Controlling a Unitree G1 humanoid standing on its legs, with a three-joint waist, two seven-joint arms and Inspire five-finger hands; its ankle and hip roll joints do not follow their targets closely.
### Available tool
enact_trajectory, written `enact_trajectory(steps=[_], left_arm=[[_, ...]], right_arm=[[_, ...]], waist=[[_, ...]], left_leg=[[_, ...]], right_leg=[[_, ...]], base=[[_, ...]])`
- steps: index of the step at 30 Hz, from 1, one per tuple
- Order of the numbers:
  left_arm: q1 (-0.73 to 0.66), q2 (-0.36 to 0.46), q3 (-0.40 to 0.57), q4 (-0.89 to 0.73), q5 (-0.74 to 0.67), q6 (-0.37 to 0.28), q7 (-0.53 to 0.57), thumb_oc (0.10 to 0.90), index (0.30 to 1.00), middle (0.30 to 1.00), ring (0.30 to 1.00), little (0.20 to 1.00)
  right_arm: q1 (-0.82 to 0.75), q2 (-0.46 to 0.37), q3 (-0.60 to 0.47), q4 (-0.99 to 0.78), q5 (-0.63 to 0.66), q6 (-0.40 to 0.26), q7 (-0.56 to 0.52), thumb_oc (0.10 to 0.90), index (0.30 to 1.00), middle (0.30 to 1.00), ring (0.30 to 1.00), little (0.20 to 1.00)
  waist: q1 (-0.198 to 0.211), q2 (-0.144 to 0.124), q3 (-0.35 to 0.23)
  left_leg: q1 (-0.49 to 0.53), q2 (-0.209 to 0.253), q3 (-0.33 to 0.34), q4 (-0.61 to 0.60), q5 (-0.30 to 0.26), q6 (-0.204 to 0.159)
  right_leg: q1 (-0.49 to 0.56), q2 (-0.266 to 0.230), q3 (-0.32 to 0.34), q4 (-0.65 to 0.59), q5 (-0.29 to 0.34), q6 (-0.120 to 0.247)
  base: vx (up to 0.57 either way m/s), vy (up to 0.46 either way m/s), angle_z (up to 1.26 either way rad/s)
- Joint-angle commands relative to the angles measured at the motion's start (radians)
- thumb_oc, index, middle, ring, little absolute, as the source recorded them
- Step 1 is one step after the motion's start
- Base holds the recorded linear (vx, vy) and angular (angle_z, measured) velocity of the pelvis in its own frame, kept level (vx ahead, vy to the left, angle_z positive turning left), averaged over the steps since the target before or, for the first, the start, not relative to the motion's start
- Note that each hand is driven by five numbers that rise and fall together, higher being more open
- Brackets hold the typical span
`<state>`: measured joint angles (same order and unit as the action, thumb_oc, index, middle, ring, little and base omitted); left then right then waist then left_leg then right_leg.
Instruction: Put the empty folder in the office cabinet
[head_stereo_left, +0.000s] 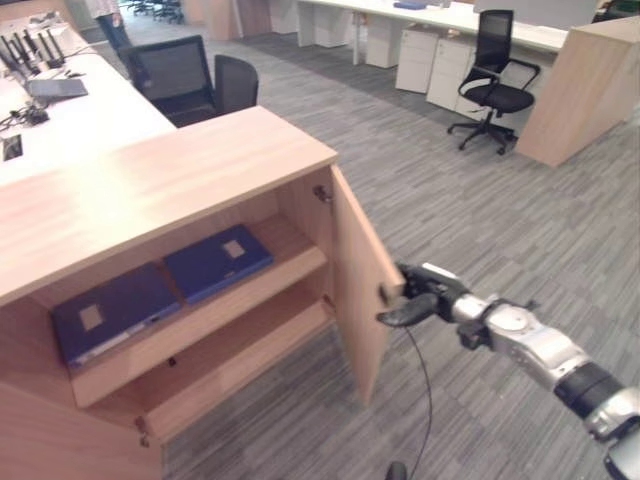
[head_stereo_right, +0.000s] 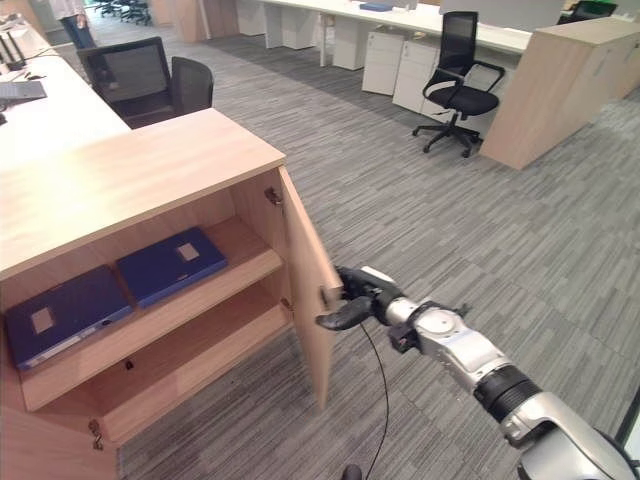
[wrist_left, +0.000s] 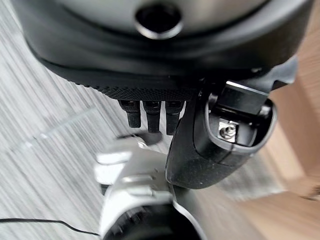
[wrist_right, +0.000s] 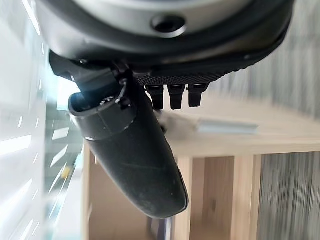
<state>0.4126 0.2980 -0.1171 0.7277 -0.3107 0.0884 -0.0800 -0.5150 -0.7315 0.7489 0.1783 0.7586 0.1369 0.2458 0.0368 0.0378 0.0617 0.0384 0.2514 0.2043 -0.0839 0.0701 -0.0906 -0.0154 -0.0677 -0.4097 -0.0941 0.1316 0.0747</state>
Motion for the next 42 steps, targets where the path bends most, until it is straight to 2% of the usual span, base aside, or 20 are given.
enact_trajectory(steps=[1, 3, 5, 6, 8, 11, 14, 17, 19, 21, 25, 27, 28, 29, 31, 33, 34, 35, 38, 42], left_arm=[[-0.053, 0.048, -0.061, -0.128, -0.050, -0.014, -0.070, 0.800, 0.900, 0.900, 0.900, 0.900], [-0.042, 0.065, -0.071, -0.201, -0.052, -0.006, -0.076, 0.800, 0.900, 0.900, 0.900, 0.900], [-0.041, 0.034, -0.081, -0.080, -0.001, -0.027, -0.059, 0.800, 0.900, 0.900, 0.900, 0.900], [-0.042, 0.034, -0.080, -0.079, -0.001, -0.028, -0.059, 0.800, 0.900, 0.900, 0.900, 0.900], [-0.082, 0.023, -0.022, 0.109, 0.051, -0.043, -0.026, 0.800, 0.900, 0.900, 0.900, 0.900], [-0.154, 0.046, -0.005, 0.160, 0.049, -0.057, -0.009, 0.800, 0.900, 0.900, 0.900, 0.900], [-0.173, 0.054, -0.014, 0.140, 0.035, -0.061, -0.004, 0.800, 0.900, 0.900, 0.900, 0.900], [-0.177, 0.044, -0.014, 0.129, 0.000, -0.064, -0.006, 0.800, 0.900, 0.900, 0.900, 0.900], [-0.181, 0.019, -0.006, 0.158, -0.035, -0.063, -0.009, 0.800, 0.900, 0.900, 0.900, 0.900], [-0.200, -0.001, 0.008, 0.190, -0.063, -0.057, 0.006, 0.800, 0.900, 0.900, 0.900, 0.900], [-0.239, -0.022, 0.031, 0.278, -0.099, -0.037, 0.027, 0.800, 0.900, 0.900, 0.900, 0.900], [-0.233, -0.037, -0.044, 0.151, -0.137, -0.025, 0.036, 0.800, 0.900, 0.900, 0.900, 0.900], [-0.175, 0.003, -0.111, -0.049, -0.159, -0.003, 0.013, 0.800, 0.900, 0.900, 0.900, 0.900], [-0.168, 0.008, -0.113, -0.059, -0.160, 0.003, 0.014, 0.800, 0.900, 0.900, 0.900, 0.900], [-0.133, 0.061, -0.152, -0.146, -0.163, 0.024, 0.002, 0.800, 0.900, 0.900, 0.900, 0.900], [-0.139, 0.061, -0.173, -0.105, -0.127, 0.038, 0.002, 0.800, 0.900, 0.900, 0.900, 0.900], [-0.145, 0.044, -0.166, -0.080, -0.096, 0.041, 0.013, 0.800, 0.900, 0.900, 0.900, 0.900], [-0.149, 0.045, -0.170, -0.077, -0.095, 0.039, 0.013, 0.800, 0.900, 0.900, 0.900, 0.900], [-0.161, 0.004, -0.131, -0.032, -0.071, 0.031, 0.025, 0.800, 0.900, 0.900, 0.900, 0.900], [-0.144, -0.009, -0.080, -0.038, -0.093, 0.018, 0.039, 0.800, 0.900, 0.900, 0.900, 0.900]], right_arm=[[-0.111, 0.199, 0.106, -0.145, 0.103, -0.043, 0.157, 0.800, 0.900, 0.900, 0.900, 0.900], [-0.097, 0.275, 0.140, -0.147, 0.109, -0.017, 0.162, 0.800, 0.900, 0.900, 0.900, 0.900], [-0.094, 0.408, 0.153, -0.091, 0.109, -0.026, 0.128, 0.800, 0.900, 0.900, 0.900, 0.900], [-0.095, 0.408, 0.153, -0.091, 0.109, -0.027, 0.129, 0.800, 0.900, 0.900, 0.900, 0.900], [-0.088, 0.464, 0.152, -0.024, 0.096, -0.032, 0.126, 0.800, 0.900, 0.900, 0.900, 0.900], [-0.054, 0.463, 0.164, 0.000, 0.051, -0.044, 0.125, 0.800, 0.900, 0.900, 0.900, 0.900], [-0.049, 0.428, 0.166, -0.015, 0.037, -0.051, 0.125, 0.800, 0.900, 0.900, 0.900, 0.900], [-0.046, 0.398, 0.180, -0.030, 0.028, -0.042, 0.136, 0.800, 0.900, 0.900, 0.900, 0.900], [-0.044, 0.374, 0.186, -0.002, -0.007, -0.039, 0.123, 0.800, 0.900, 0.900, 0.900, 0.900], [-0.008, 0.340, 0.137, 0.067, -0.106, -0.056, 0.070, 0.800, 0.900, 0.900, 0.900, 0.900], [0.069, 0.362, 0.075, 0.206, -0.283, -0.049, 0.026, 0.800, 0.900, 0.900, 0.900, 0.900], [0.099, 0.397, 0.063, 0.303, -0.437, -0.025, -0.028, 0.800, 0.900, 0.900, 0.900, 0.900], [0.120, 0.452, 0.020, 0.492, -0.566, 0.011, -0.056, 0.800, 0.900, 0.900, 0.900, 0.900], [0.121, 0.458, 0.017, 0.498, -0.569, 0.008, -0.055, 0.800, 0.900, 0.900, 0.900, 0.900], [0.142, 0.513, -0.064, 0.682, -0.607, 0.019, -0.130, 0.800, 0.900, 0.900, 0.900, 0.900], [0.177, 0.559, -0.190, 0.899, -0.611, 0.024, -0.209, 0.800, 0.900, 0.900, 0.900, 0.900], [0.203, 0.558, -0.336, 1.048, -0.605, 0.029, -0.294, 0.800, 0.900, 0.900, 0.900, 0.900], [0.200, 0.559, -0.341, 1.055, -0.605, 0.025, -0.295, 0.800, 0.900, 0.900, 0.900, 0.900], [0.277, 0.523, -0.558, 1.198, -0.555, 0.028, -0.375, 0.800, 0.900, 0.900, 0.900, 0.900], [0.355, 0.499, -0.666, 1.232, -0.519, 0.023, -0.399, 0.800, 0.900, 0.900, 0.900, 0.900]], waist=[[0.060, -0.090, 0.005], [0.071, -0.089, 0.006], [0.114, -0.099, 0.017], [0.112, -0.102, 0.016], [0.163, -0.105, 0.037], [0.221, -0.105, 0.079], [0.249, -0.107, 0.093], [0.261, -0.102, 0.102], [0.282, -0.097, 0.101], [0.262, -0.089, 0.083], [0.216, -0.069, 0.057], [0.191, -0.053, 0.048], [0.189, -0.030, 0.040], [0.188, -0.033, 0.039], [0.184, -0.016, 0.026], [0.188, 0.000, 0.017], [0.193, 0.004, 0.011], [0.193, 0.003, 0.012], [0.213, 0.002, 0.000], [0.230, -0.004, -0.010]], left_leg=[[0.063, -0.045, 0.002, 0.071, -0.095, -0.033], [0.063, -0.044, -0.006, 0.072, -0.097, -0.031], [0.044, -0.045, -0.039, 0.083, -0.097, -0.032], [0.039, -0.048, -0.041, 0.083, -0.093, -0.031], [0.015, -0.044, -0.081, 0.088, -0.080, -0.041], [-0.050, -0.037, -0.164, 0.091, -0.037, -0.056], [-0.097, -0.034, -0.183, 0.118, -0.025, -0.066], [-0.121, -0.052, -0.135, 0.185, -0.045, -0.052], [-0.118, -0.107, -0.086, 0.258, -0.094, -0.028], [-0.077, -0.119, -0.007, 0.259, -0.131, -0.011], [-0.027, -0.126, 0.054, 0.214, -0.143, -0.006], [-0.017, -0.121, 0.069, 0.171, -0.139, 0.002], [-0.007, -0.123, 0.052, 0.117, -0.121, 0.003], [-0.006, -0.125, 0.050, 0.113, -0.118, 0.005], [0.009, -0.139, 0.019, 0.064, -0.113, 0.016], [0.005, -0.159, -0.018, 0.040, -0.110, 0.024], [0.007, -0.192, -0.064, 0.018, -0.114, 0.040], [0.006, -0.195, -0.068, 0.017, -0.112, 0.042], [0.002, -0.252, -0.132, 0.005, -0.129, 0.069], [0.002, -0.287, -0.166, 0.003, -0.135, 0.085]], right_leg=[[0.052, -0.045, 0.019, 0.047, -0.148, 0.015], [0.054, -0.047, 0.010, 0.049, -0.145, 0.013], [0.057, -0.048, -0.007, 0.053, -0.151, 0.010], [0.053, -0.051, -0.009, 0.053, -0.149, 0.010], [0.053, -0.047, -0.039, 0.060, -0.158, 0.009], [0.038, -0.046, -0.112, 0.069, -0.168, 0.003], [0.050, -0.050, -0.170, 0.061, -0.188, 0.006], [0.052, -0.065, -0.217, 0.061, -0.189, 0.000], [0.047, -0.087, -0.270, 0.071, -0.177, -0.003], [0.041, -0.114, -0.351, 0.084, -0.169, -0.001], [0.044, -0.141, -0.411, 0.106, -0.165, 0.005], [0.048, -0.172, -0.436, 0.125, -0.148, 0.011], [0.067, -0.206, -0.471, 0.144, -0.125, 0.025], [0.068, -0.209, -0.475, 0.145, -0.123, 0.026], [0.077, -0.248, -0.498, 0.179, -0.101, 0.050], [0.086, -0.287, -0.517, 0.199, -0.080, 0.074], [0.101, -0.325, -0.541, 0.212, -0.055, 0.099], [0.104, -0.329, -0.547, 0.212, -0.052, 0.101], [0.136, -0.383, -0.579, 0.206, -0.009, 0.142], [0.162, -0.410, -0.601, 0.190, 0.022, 0.166]], base=[[-0.01, -0.014, 0.10], [0.00, -0.029, 0.15], [-0.03, -0.063, 0.21], [-0.03, -0.073, 0.31], [-0.03, -0.103, 0.78], [-0.06, -0.116, 0.71], [-0.03, -0.094, 0.92], [-0.05, -0.010, 1.44], [-0.15, 0.023, 1.00], [-0.12, 0.053, 0.84], [-0.04, 0.121, 1.19], [-0.02, 0.194, 0.67], [-0.01, 0.181, 0.49], [0.02, 0.220, 0.38], [0.00, 0.199, 0.49], [-0.03, 0.263, 0.79], [-0.03, 0.227, 1.06], [-0.02, 0.188, 1.10], [0.00, 0.158, 0.54], [0.02, 0.121, 0.61]])
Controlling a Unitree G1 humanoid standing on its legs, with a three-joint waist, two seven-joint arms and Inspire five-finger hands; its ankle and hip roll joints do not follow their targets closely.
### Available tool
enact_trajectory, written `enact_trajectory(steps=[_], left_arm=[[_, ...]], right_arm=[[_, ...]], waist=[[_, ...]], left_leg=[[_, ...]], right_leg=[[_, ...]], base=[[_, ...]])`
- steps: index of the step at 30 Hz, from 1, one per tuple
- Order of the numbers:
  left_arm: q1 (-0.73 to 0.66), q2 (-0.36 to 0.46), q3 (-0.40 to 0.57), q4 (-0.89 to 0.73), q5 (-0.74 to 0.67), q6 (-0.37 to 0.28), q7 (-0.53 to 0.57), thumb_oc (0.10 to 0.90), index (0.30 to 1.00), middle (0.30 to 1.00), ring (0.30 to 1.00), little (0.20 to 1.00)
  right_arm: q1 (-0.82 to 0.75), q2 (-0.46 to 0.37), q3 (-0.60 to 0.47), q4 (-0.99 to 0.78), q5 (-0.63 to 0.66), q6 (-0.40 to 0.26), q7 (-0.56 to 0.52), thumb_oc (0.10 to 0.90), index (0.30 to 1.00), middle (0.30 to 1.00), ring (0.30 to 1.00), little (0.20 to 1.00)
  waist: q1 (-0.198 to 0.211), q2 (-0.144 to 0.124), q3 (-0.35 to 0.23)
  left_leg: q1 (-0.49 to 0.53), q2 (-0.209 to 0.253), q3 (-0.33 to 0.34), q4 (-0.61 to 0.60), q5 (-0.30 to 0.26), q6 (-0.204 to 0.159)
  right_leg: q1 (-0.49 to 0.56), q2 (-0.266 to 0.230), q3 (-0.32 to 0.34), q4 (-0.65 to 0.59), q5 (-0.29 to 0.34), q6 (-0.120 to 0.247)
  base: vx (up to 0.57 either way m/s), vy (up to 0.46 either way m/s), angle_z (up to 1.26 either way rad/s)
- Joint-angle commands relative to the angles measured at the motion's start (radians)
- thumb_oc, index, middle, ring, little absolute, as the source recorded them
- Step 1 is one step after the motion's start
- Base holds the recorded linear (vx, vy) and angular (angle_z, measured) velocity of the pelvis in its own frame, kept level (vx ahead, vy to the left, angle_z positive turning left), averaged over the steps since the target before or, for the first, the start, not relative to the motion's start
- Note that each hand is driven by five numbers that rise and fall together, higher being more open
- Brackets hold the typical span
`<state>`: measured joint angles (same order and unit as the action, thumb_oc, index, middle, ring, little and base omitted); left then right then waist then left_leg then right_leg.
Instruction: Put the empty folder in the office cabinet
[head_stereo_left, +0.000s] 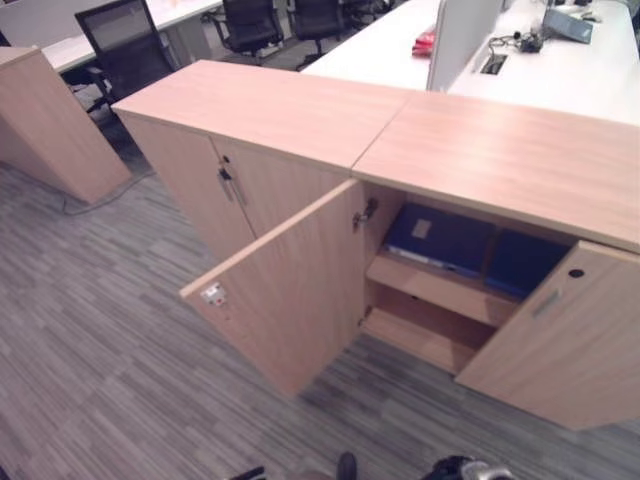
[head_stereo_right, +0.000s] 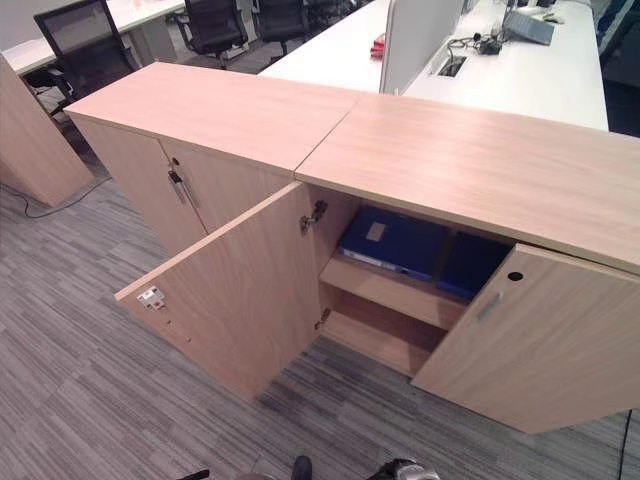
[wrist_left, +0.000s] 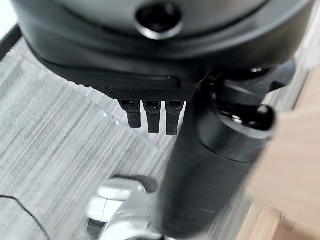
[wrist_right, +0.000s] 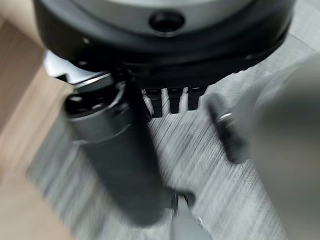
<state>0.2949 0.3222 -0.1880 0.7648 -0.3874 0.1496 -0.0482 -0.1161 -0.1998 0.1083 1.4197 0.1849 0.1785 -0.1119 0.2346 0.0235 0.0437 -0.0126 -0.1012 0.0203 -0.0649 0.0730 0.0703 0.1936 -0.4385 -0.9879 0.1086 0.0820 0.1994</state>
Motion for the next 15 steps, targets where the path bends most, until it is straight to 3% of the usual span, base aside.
enact_trajectory(steps=[1, 3, 5, 6, 7, 9, 10, 11, 15], left_arm=[[-0.025, -0.033, 0.002, -0.077, -0.022, -0.046, 0.012, 0.800, 0.900, 0.900, 0.900, 0.900], [-0.076, -0.034, 0.077, 0.077, -0.010, -0.081, 0.055, 0.800, 0.900, 0.900, 0.900, 0.900], [-0.137, -0.026, 0.145, 0.173, -0.019, -0.133, 0.108, 0.800, 0.900, 0.900, 0.900, 0.900], [-0.163, -0.019, 0.174, 0.189, -0.045, -0.155, 0.125, 0.800, 0.900, 0.900, 0.900, 0.900], [-0.178, -0.004, 0.223, 0.194, -0.066, -0.169, 0.144, 0.800, 0.900, 0.900, 0.900, 0.900], [-0.178, -0.004, 0.223, 0.194, -0.066, -0.169, 0.144, 0.800, 0.900, 0.900, 0.900, 0.900], [-0.201, 0.030, 0.280, 0.206, -0.064, -0.184, 0.172, 0.800, 0.900, 0.900, 0.900, 0.900], [-0.200, 0.030, 0.280, 0.206, -0.064, -0.184, 0.172, 0.800, 0.900, 0.900, 0.900, 0.900], [-0.209, 0.089, 0.326, 0.154, -0.031, -0.197, 0.196, 0.800, 0.900, 0.900, 0.900, 0.900]], right_arm=[[-0.031, -0.033, -0.036, -0.009, 0.063, -0.021, -0.043, 0.800, 0.900, 0.900, 0.900, 0.900], [0.011, -0.014, -0.045, -0.027, 0.100, -0.048, -0.048, 0.800, 0.900, 0.900, 0.900, 0.900], [0.042, 0.009, -0.035, -0.034, 0.141, -0.074, -0.039, 0.800, 0.900, 0.900, 0.900, 0.900], [0.055, 0.016, -0.034, -0.036, 0.172, -0.091, -0.035, 0.800, 0.900, 0.900, 0.900, 0.900], [0.086, 0.031, -0.051, -0.041, 0.212, -0.106, -0.025, 0.800, 0.900, 0.900, 0.900, 0.900], [0.086, 0.031, -0.051, -0.041, 0.212, -0.106, -0.025, 0.800, 0.900, 0.900, 0.900, 0.900], [0.120, 0.042, -0.053, -0.040, 0.203, -0.114, -0.008, 0.800, 0.900, 0.900, 0.900, 0.900], [0.120, 0.042, -0.053, -0.040, 0.203, -0.114, -0.008, 0.800, 0.900, 0.900, 0.900, 0.900], [0.129, 0.038, -0.032, -0.038, 0.179, -0.120, 0.003, 0.800, 0.900, 0.900, 0.900, 0.900]], waist=[[0.035, 0.010, 0.007], [0.007, -0.003, 0.011], [-0.040, -0.016, 0.015], [-0.058, -0.025, 0.019], [-0.065, -0.034, 0.010], [-0.067, -0.034, 0.011], [-0.093, -0.040, -0.021], [-0.093, -0.040, -0.021], [-0.109, -0.043, -0.040]], left_leg=[[0.052, 0.062, 0.013, -0.016, -0.137, -0.074], [0.040, 0.074, -0.010, -0.014, -0.124, -0.084], [0.037, 0.082, -0.040, -0.017, -0.127, -0.094], [0.024, 0.067, -0.049, -0.016, -0.108, -0.086], [0.023, 0.055, -0.068, -0.018, -0.102, -0.083], [0.023, 0.055, -0.069, -0.018, -0.102, -0.083], [0.018, 0.062, -0.068, -0.022, -0.094, -0.087], [0.018, 0.062, -0.068, -0.022, -0.094, -0.087], [0.034, 0.086, -0.039, -0.022, -0.096, -0.095]], right_leg=[[-0.046, -0.040, -0.023, -0.016, 0.073, 0.043], [-0.087, -0.021, 0.082, -0.020, 0.058, 0.040], [-0.168, 0.056, 0.378, -0.039, -0.016, 0.018], [-0.183, 0.089, 0.482, -0.067, -0.017, 0.005], [-0.155, 0.112, 0.521, -0.103, -0.002, 0.003], [-0.153, 0.112, 0.519, -0.105, -0.002, 0.003], [-0.135, 0.142, 0.511, -0.157, 0.006, 0.002], [-0.135, 0.142, 0.511, -0.157, 0.006, 0.002], [-0.132, 0.176, 0.543, -0.192, -0.002, -0.011]], base=[[-0.03, 0.054, 0.22], [-0.01, -0.002, 0.27], [0.03, 0.011, 0.30], [0.07, 0.043, 0.59], [0.04, 0.037, 0.59], [0.08, -0.021, 0.43], [0.08, -0.032, 0.37], [0.12, -0.043, 0.24], [0.05, -0.018, -0.29]])
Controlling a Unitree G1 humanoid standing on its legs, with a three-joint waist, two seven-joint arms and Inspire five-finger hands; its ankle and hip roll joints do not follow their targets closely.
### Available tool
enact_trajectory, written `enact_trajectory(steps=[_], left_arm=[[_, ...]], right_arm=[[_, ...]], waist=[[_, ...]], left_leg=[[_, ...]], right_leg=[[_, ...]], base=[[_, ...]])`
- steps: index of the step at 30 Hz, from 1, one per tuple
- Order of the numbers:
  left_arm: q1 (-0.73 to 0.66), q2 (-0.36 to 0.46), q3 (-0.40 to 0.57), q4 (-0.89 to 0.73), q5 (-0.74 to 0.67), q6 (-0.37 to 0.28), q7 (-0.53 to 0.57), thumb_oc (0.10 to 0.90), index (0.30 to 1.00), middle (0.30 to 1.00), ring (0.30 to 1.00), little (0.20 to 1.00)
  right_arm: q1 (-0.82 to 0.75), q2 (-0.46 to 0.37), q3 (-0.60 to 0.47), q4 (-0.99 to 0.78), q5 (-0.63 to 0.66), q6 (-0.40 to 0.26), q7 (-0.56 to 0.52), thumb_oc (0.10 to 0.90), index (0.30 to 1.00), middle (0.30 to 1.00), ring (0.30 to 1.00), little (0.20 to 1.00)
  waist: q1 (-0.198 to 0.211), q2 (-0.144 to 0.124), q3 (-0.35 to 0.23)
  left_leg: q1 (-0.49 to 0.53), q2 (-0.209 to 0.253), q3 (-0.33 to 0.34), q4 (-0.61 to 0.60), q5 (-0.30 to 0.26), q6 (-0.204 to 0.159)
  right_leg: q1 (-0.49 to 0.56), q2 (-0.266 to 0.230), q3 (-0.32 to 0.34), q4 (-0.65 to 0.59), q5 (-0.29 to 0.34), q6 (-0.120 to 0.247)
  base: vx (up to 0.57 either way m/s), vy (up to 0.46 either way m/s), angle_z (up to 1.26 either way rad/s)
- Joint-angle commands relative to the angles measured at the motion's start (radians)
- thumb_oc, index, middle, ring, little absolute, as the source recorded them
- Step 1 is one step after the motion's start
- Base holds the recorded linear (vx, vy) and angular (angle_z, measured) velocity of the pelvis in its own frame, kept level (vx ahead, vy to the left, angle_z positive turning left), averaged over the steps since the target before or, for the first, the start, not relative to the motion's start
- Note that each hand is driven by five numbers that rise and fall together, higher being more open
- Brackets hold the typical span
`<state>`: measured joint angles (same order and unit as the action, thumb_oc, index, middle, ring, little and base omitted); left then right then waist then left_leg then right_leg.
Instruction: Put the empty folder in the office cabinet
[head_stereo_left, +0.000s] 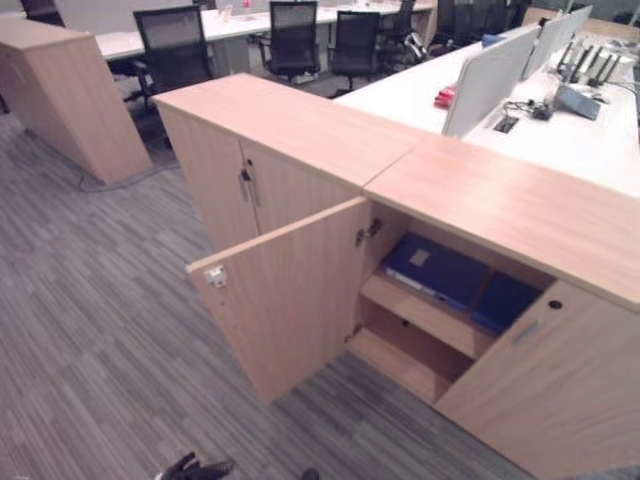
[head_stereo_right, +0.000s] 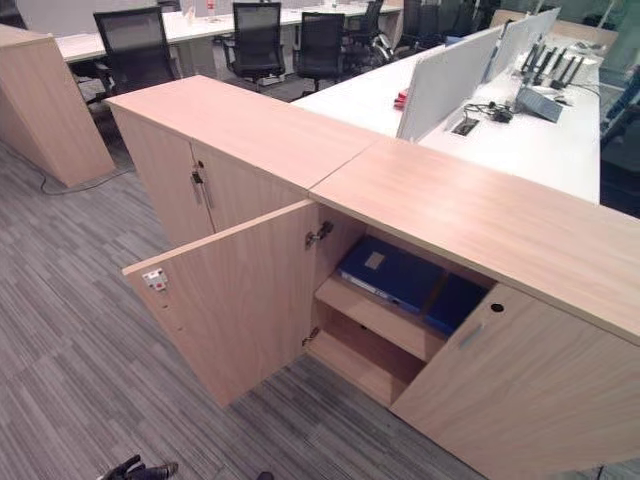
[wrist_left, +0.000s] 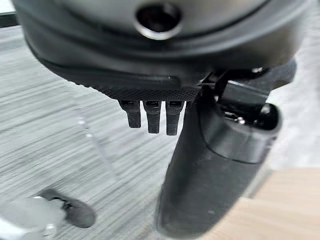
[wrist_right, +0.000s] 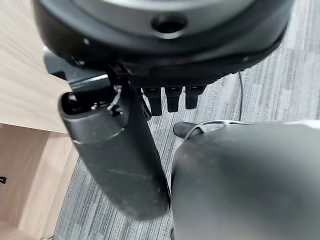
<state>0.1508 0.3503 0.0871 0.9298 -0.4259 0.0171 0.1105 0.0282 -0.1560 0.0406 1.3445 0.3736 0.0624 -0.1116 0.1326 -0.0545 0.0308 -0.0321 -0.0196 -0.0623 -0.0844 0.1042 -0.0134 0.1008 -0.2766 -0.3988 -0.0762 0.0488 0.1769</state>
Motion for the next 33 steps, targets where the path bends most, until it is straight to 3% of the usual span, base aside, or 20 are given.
enact_trajectory(steps=[1, 11, 21, 26, 33], left_arm=[[-0.067, 0.076, 0.059, -0.019, 0.021, -0.067, 0.043, 0.800, 0.900, 0.900, 0.900, 0.900], [-0.153, 0.219, 0.030, -0.192, 0.230, -0.042, 0.051, 0.800, 0.900, 0.900, 0.900, 0.900], [-0.277, 0.287, 0.018, -0.195, 0.193, -0.043, 0.040, 0.800, 0.900, 0.900, 0.900, 0.900], [-0.380, 0.336, -0.013, -0.122, 0.169, -0.037, 0.033, 0.800, 0.900, 0.900, 0.900, 0.900], [-0.486, 0.383, -0.025, 0.116, 0.088, -0.025, 0.000, 0.800, 0.900, 0.900, 0.900, 0.900]], right_arm=[[-0.016, -0.006, 0.041, 0.029, -0.010, -0.008, 0.004, 0.800, 0.900, 0.900, 0.900, 0.900], [-0.018, -0.024, 0.089, -0.025, -0.073, -0.003, 0.041, 0.800, 0.900, 0.900, 0.900, 0.900], [-0.009, -0.036, 0.089, 0.001, -0.098, 0.007, 0.062, 0.800, 0.900, 0.900, 0.900, 0.900], [-0.013, -0.044, 0.089, 0.016, -0.091, 0.009, 0.068, 0.800, 0.900, 0.900, 0.900, 0.900], [-0.020, -0.057, 0.096, 0.020, -0.070, 0.007, 0.078, 0.800, 0.900, 0.900, 0.900, 0.900]], waist=[[-0.010, 0.034, -0.032], [-0.060, 0.038, -0.053], [-0.081, 0.033, -0.073], [-0.093, 0.035, -0.078], [-0.109, 0.041, -0.083]], left_leg=[[0.058, 0.009, 0.053, -0.003, -0.130, -0.013], [0.101, 0.040, 0.115, -0.003, -0.151, -0.027], [0.115, 0.043, 0.140, -0.003, -0.158, -0.028], [0.124, 0.046, 0.148, -0.003, -0.163, -0.029], [0.136, 0.045, 0.166, -0.003, -0.169, -0.026]], right_leg=[[-0.037, 0.017, -0.040, -0.011, 0.030, 0.011], [-0.026, 0.035, -0.004, -0.011, 0.013, 0.007], [-0.024, 0.040, 0.008, -0.011, 0.009, 0.007], [-0.022, 0.043, 0.015, -0.011, 0.009, 0.008], [-0.025, 0.048, 0.030, -0.011, 0.014, 0.010]], base=[[0.05, -0.017, -0.24], [0.03, -0.021, -0.19], [0.01, -0.012, -0.09], [0.00, 0.000, 0.00], [0.00, 0.003, -0.08]])
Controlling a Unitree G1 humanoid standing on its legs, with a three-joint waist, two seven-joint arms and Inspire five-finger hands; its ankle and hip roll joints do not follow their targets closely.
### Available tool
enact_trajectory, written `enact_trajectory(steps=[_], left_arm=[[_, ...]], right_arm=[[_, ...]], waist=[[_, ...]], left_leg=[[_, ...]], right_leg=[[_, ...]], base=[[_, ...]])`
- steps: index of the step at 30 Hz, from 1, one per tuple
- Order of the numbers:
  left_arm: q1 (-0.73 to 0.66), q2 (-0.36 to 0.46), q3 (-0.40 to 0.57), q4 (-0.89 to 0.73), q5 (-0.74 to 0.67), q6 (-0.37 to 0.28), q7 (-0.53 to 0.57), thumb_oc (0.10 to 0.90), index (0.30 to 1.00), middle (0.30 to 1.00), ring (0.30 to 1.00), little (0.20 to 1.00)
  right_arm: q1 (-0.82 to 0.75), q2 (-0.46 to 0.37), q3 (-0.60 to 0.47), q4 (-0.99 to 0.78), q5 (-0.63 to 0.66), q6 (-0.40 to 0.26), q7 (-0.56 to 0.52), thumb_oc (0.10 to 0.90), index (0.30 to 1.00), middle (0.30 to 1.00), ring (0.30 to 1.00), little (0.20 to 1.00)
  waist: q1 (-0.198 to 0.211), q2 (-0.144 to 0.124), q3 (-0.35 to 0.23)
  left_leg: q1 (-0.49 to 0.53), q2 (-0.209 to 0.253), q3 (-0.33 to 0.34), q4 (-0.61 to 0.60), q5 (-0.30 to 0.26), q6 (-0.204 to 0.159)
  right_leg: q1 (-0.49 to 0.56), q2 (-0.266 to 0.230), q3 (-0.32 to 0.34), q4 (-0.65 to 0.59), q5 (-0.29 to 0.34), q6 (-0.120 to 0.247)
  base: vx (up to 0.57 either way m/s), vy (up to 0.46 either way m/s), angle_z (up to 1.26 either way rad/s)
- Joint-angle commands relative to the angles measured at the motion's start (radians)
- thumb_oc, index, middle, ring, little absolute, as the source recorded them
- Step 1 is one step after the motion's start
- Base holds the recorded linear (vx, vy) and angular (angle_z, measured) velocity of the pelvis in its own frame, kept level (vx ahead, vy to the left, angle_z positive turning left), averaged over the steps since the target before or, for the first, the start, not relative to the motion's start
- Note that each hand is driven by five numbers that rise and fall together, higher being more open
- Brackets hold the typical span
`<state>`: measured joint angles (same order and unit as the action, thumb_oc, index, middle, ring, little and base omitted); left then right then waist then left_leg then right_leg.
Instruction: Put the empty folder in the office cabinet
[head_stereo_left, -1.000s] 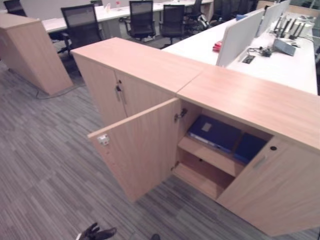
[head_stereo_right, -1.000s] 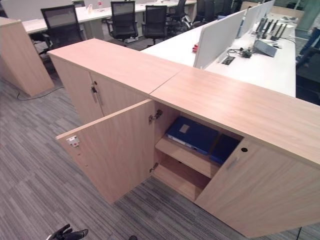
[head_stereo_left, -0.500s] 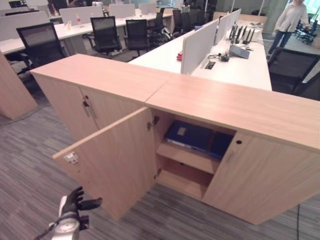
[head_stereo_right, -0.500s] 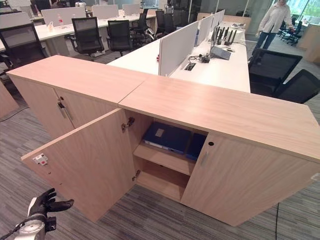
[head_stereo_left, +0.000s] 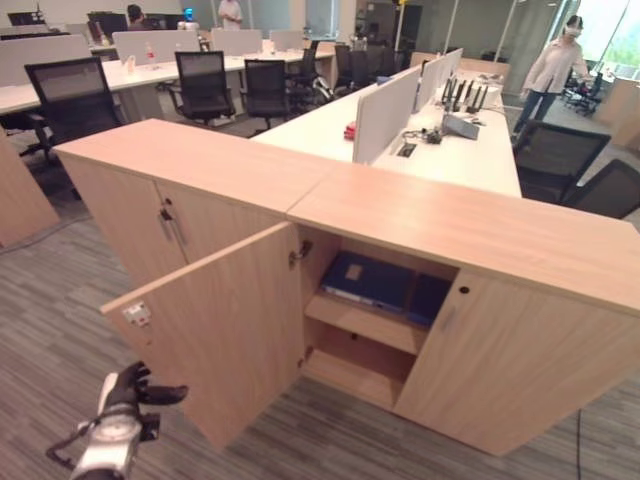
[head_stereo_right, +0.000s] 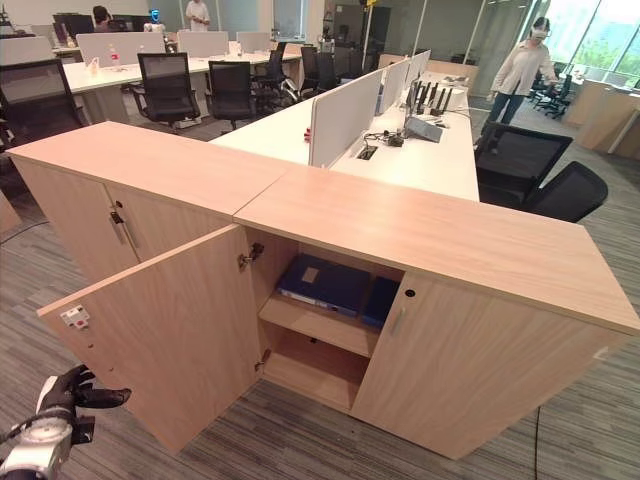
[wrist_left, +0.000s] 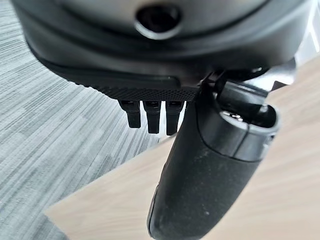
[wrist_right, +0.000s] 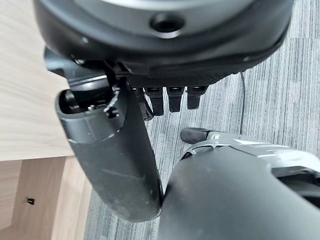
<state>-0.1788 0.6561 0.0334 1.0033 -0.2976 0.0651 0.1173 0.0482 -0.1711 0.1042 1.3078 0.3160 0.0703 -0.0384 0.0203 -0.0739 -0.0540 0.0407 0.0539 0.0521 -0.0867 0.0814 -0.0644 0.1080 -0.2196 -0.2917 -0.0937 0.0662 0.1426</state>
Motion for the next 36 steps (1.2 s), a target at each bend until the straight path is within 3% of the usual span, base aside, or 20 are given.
enact_trajectory(steps=[1, 5, 10, 14, 16, 19, 25, 26, 28, 29, 30, 33, 35, 36], left_arm=[[-0.166, 0.087, 0.024, 0.067, -0.037, -0.070, -0.011, 0.800, 0.900, 0.900, 0.900, 0.900], [-0.256, 0.141, -0.019, 0.202, -0.024, -0.060, -0.049, 0.800, 0.900, 0.900, 0.900, 0.900], [-0.326, 0.167, -0.037, 0.258, -0.054, -0.062, -0.061, 0.800, 0.900, 0.900, 0.900, 0.900], [-0.395, 0.159, -0.068, 0.172, -0.119, -0.091, -0.043, 0.800, 0.900, 0.900, 0.900, 0.900], [-0.402, 0.098, -0.108, -0.115, -0.174, -0.135, -0.002, 0.800, 0.900, 0.900, 0.900, 0.900], [-0.388, 0.037, -0.130, -0.269, -0.208, -0.153, 0.008, 0.800, 0.900, 0.900, 0.900, 0.900], [-0.349, -0.106, -0.179, -0.473, -0.268, -0.169, 0.000, 0.800, 0.900, 0.900, 0.900, 0.900], [-0.317, -0.181, -0.207, -0.536, -0.293, -0.167, -0.012, 0.800, 0.900, 0.900, 0.900, 0.900], [-0.315, -0.182, -0.207, -0.538, -0.293, -0.166, -0.011, 0.800, 0.900, 0.900, 0.900, 0.900], [-0.230, -0.281, -0.269, -0.660, -0.322, -0.156, -0.055, 0.800, 0.900, 0.900, 0.900, 0.900], [-0.193, -0.321, -0.298, -0.688, -0.336, -0.145, -0.074, 0.800, 0.900, 0.900, 0.900, 0.900], [-0.156, -0.354, -0.344, -0.728, -0.344, -0.130, -0.104, 0.800, 0.900, 0.900, 0.900, 0.900], [-0.078, -0.398, -0.518, -0.832, -0.402, -0.072, -0.204, 0.800, 0.900, 0.900, 0.900, 0.900], [-0.078, -0.397, -0.519, -0.832, -0.403, -0.072, -0.204, 0.800, 0.900, 0.900, 0.900, 0.900]], right_arm=[[-0.039, -0.044, 0.032, 0.060, -0.009, -0.001, 0.007, 0.800, 0.900, 0.900, 0.900, 0.900], [-0.036, -0.054, 0.037, 0.065, 0.006, -0.005, 0.014, 0.800, 0.900, 0.900, 0.900, 0.900], [-0.042, -0.060, 0.045, 0.065, 0.021, -0.010, 0.021, 0.800, 0.900, 0.900, 0.900, 0.900], [-0.036, -0.055, 0.054, 0.047, 0.040, -0.019, 0.022, 0.800, 0.900, 0.900, 0.900, 0.900], [-0.032, -0.040, 0.053, 0.029, 0.042, -0.021, 0.018, 0.800, 0.900, 0.900, 0.900, 0.900], [-0.029, -0.028, 0.051, 0.016, 0.046, -0.021, 0.015, 0.800, 0.900, 0.900, 0.900, 0.900], [-0.031, -0.009, 0.051, -0.014, 0.050, -0.019, 0.009, 0.800, 0.900, 0.900, 0.900, 0.900], [-0.032, -0.001, 0.056, -0.023, 0.048, -0.016, 0.007, 0.800, 0.900, 0.900, 0.900, 0.900], [-0.031, -0.001, 0.055, -0.023, 0.048, -0.016, 0.007, 0.800, 0.900, 0.900, 0.900, 0.900], [-0.037, 0.012, 0.057, -0.020, 0.045, -0.012, 0.003, 0.800, 0.900, 0.900, 0.900, 0.900], [-0.041, 0.018, 0.059, -0.018, 0.045, -0.011, 0.002, 0.800, 0.900, 0.900, 0.900, 0.900], [-0.046, 0.022, 0.062, -0.014, 0.044, -0.009, 0.001, 0.800, 0.900, 0.900, 0.900, 0.900], [-0.083, 0.037, 0.087, -0.005, 0.046, -0.013, -0.005, 0.800, 0.900, 0.900, 0.900, 0.900], [-0.083, 0.038, 0.087, -0.005, 0.046, -0.013, -0.005, 0.800, 0.900, 0.900, 0.900, 0.900]], waist=[[0.001, 0.061, 0.000], [-0.007, 0.058, -0.001], [-0.012, 0.055, -0.002], [-0.018, 0.049, -0.001], [-0.020, 0.039, 0.005], [-0.023, 0.033, 0.007], [-0.028, 0.021, 0.017], [-0.030, 0.017, 0.022], [-0.029, 0.018, 0.021], [-0.028, 0.009, 0.028], [-0.027, 0.007, 0.031], [-0.025, 0.006, 0.034], [-0.019, 0.004, 0.054], [-0.018, 0.003, 0.055]], left_leg=[[0.065, -0.028, 0.054, -0.001, -0.147, 0.025], [0.070, -0.025, 0.064, -0.001, -0.148, 0.024], [0.071, -0.024, 0.069, -0.001, -0.148, 0.023], [0.071, -0.025, 0.075, -0.001, -0.148, 0.023], [0.070, -0.025, 0.072, -0.001, -0.148, 0.023], [0.069, -0.025, 0.071, -0.001, -0.149, 0.023], [0.065, -0.027, 0.065, -0.001, -0.149, 0.024], [0.065, -0.029, 0.062, -0.001, -0.149, 0.025], [0.065, -0.028, 0.062, -0.001, -0.150, 0.025], [0.063, -0.029, 0.059, -0.001, -0.151, 0.028], [0.062, -0.030, 0.058, -0.001, -0.151, 0.030], [0.062, -0.030, 0.056, -0.001, -0.152, 0.031], [0.057, -0.032, 0.045, -0.001, -0.153, 0.036], [0.057, -0.031, 0.045, -0.001, -0.154, 0.036]], right_leg=[[-0.032, -0.009, -0.074, 0.006, -0.003, 0.044], [-0.032, -0.005, -0.067, 0.006, -0.002, 0.045], [-0.036, -0.003, -0.064, 0.006, 0.002, 0.046], [-0.041, -0.001, -0.056, 0.006, 0.004, 0.046], [-0.038, -0.004, -0.060, 0.006, 0.005, 0.048], [-0.037, -0.006, -0.063, 0.006, 0.005, 0.047], [-0.040, -0.007, -0.066, 0.006, 0.009, 0.046], [-0.040, -0.007, -0.066, 0.006, 0.010, 0.045], [-0.040, -0.007, -0.066, 0.006, 0.010, 0.045], [-0.040, -0.008, -0.068, 0.006, 0.011, 0.042], [-0.041, -0.009, -0.068, 0.006, 0.012, 0.041], [-0.041, -0.008, -0.070, 0.006, 0.011, 0.041], [-0.042, -0.009, -0.074, 0.006, 0.012, 0.040], [-0.042, -0.009, -0.074, 0.006, 0.012, 0.040]], base=[[0.00, 0.011, -0.16], [0.00, 0.004, -0.08], [0.00, 0.000, 0.00], [-0.01, -0.004, -0.05], [-0.01, -0.007, 0.03], [0.00, -0.011, 0.12], [0.00, -0.011, 0.15], [-0.01, -0.007, 0.19], [-0.01, -0.005, 0.19], [-0.01, -0.008, 0.11], [-0.01, -0.008, 0.07], [0.00, -0.002, 0.12], [-0.02, -0.010, 0.27], [-0.02, -0.005, 0.16]])
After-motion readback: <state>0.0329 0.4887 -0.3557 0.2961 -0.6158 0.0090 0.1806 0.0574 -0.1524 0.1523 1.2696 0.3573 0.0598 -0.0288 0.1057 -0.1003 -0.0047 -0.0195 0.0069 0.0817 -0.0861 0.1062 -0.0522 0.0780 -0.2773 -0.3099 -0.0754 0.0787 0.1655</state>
